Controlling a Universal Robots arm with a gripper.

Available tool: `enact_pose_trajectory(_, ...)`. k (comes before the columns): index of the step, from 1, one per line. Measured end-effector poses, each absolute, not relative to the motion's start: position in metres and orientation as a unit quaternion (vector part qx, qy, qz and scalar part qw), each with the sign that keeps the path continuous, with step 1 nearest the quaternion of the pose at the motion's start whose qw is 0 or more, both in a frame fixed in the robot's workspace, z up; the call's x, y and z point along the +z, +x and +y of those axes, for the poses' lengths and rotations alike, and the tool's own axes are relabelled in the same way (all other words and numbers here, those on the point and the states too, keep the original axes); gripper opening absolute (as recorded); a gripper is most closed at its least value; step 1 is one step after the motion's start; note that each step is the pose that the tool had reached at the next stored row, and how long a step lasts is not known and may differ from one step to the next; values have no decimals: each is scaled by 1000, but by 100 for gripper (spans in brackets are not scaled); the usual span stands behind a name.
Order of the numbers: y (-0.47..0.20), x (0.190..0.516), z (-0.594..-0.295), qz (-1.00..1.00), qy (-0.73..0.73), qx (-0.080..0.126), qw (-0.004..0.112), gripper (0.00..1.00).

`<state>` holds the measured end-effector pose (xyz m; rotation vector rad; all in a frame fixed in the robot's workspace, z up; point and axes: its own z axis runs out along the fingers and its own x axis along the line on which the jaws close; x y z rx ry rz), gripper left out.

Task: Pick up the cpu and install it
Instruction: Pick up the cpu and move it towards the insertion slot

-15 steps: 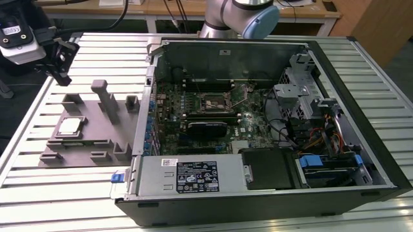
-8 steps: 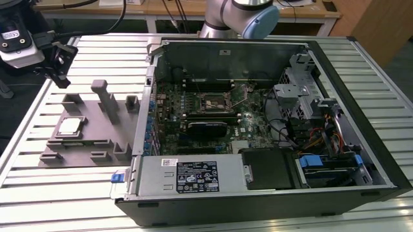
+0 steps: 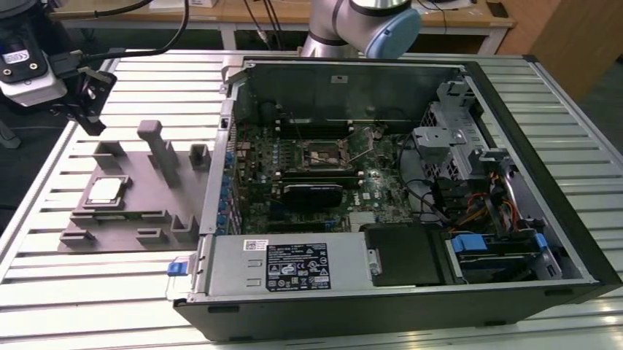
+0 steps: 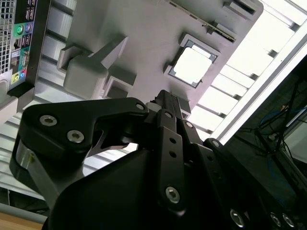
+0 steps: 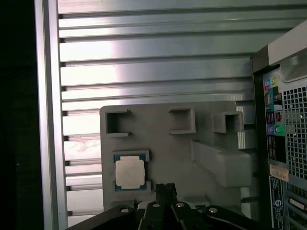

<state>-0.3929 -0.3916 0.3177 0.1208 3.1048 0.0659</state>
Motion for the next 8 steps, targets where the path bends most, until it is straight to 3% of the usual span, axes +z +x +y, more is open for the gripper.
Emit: enact_pose_trajectory(8, -395, 315, -392, 999, 39, 21, 17, 11)
